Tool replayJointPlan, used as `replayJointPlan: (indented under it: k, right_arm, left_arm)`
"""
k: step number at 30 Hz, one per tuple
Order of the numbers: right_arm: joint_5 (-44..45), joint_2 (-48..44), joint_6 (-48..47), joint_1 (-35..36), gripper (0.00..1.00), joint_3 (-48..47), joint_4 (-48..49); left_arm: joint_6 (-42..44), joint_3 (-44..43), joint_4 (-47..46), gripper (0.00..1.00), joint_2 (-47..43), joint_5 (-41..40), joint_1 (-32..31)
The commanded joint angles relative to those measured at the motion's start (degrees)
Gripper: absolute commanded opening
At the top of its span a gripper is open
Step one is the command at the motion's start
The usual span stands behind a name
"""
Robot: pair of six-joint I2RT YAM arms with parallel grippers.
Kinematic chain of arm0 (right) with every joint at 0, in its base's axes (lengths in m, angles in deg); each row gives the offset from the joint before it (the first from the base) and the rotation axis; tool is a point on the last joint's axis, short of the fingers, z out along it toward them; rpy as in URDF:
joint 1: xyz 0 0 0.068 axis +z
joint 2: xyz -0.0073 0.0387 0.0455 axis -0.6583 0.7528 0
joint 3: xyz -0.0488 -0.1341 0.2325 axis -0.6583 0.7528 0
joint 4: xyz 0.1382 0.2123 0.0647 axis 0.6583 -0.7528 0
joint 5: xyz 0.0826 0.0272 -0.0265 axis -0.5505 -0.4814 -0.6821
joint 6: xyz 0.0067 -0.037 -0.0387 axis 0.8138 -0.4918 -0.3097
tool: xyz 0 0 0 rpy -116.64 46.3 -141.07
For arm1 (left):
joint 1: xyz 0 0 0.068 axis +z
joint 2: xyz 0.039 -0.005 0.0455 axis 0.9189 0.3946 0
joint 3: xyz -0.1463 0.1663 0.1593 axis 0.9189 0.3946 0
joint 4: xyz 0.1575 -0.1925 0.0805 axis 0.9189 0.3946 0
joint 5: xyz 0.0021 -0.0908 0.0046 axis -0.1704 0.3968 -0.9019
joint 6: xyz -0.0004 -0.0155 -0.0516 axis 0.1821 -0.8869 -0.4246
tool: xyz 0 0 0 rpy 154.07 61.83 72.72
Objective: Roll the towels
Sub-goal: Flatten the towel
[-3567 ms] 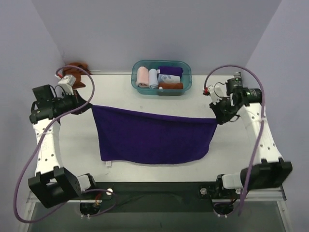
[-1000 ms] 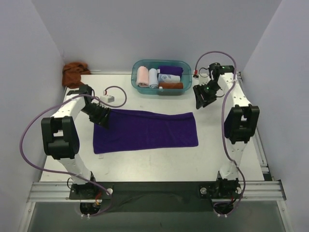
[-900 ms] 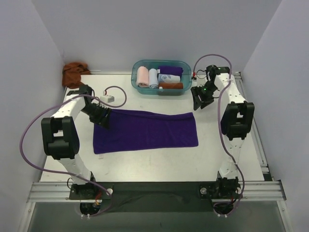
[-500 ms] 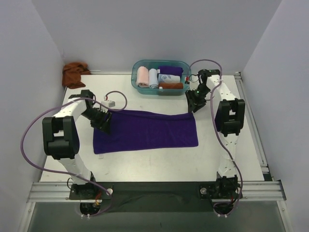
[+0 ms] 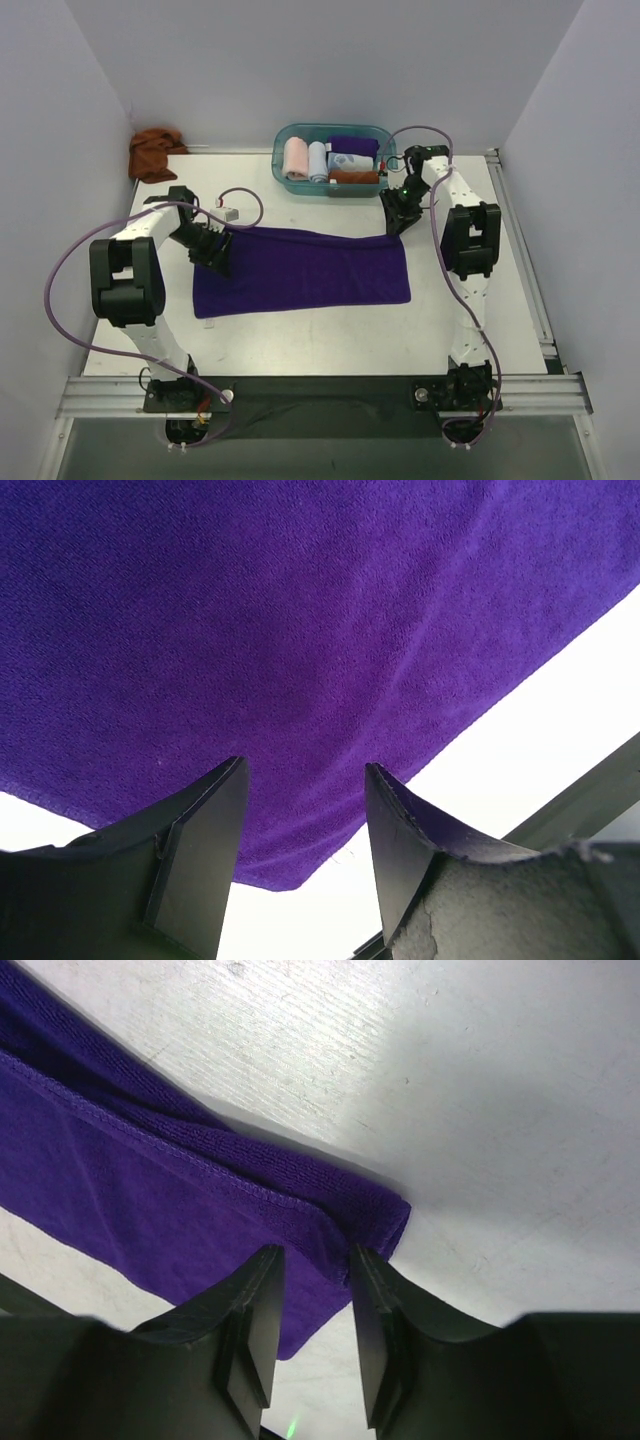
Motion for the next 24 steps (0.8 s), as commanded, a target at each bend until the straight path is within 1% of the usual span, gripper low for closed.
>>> replayJointPlan:
  k: [1, 4, 10, 13, 15, 17, 18, 19, 21, 24]
  right_arm:
    - [1.34, -0.07, -0.30, 0.63, 0.34, -0.73, -2.95]
    - [2.66, -0.24, -0.30, 0.54, 0.37, -0.81, -2.52]
    - [4.86, -0.07, 0.76, 0.54, 0.36, -0.90, -0.93]
    - [3.72, -0.24, 0.67, 0.54, 0.30, -0.81, -0.93]
    - [3.19, -0.15, 0.32, 0.54, 0.29, -0.38, -0.93]
    - [2.66, -0.15, -0.47, 0.54, 0.24, -0.02, -1.11]
    - [2.57, -0.24, -0.73, 0.54, 0.20, 0.33, -1.11]
    - [2.57, -0.15, -0.91, 0.54, 0.09, 0.42, -1.20]
    - [2.48, -0.33, -1.26, 0.36, 0.00, -0.11, -1.02]
    - [2.31, -0.68, -0.39, -0.25, 0.00, -1.51, 0.20]
  left_arm:
    - [-0.17, -0.06, -2.02, 0.60, -0.14, 1.27, -0.02]
    - [-0.34, 0.20, -2.02, 0.60, -0.06, 1.71, -0.11]
    - [-0.43, 0.47, -2.20, 0.60, 0.03, 1.89, -0.02]
    - [-0.43, 0.38, -2.20, 0.60, 0.21, 1.63, -0.11]
    - [-0.51, 0.29, -2.29, 0.60, 0.38, 1.54, -0.02]
    - [-0.52, 0.20, -2.46, 0.60, 0.47, 1.45, -0.02]
    - [-0.60, 0.20, -2.46, 0.60, 0.65, 1.36, -0.02]
    - [-0.60, 0.20, -2.46, 0.60, 0.73, 1.36, -0.02]
    - [-0.69, 0.12, -2.55, 0.60, 0.82, 1.19, -0.02]
    - [-0.69, 0.03, -2.55, 0.60, 0.91, 1.01, -0.11]
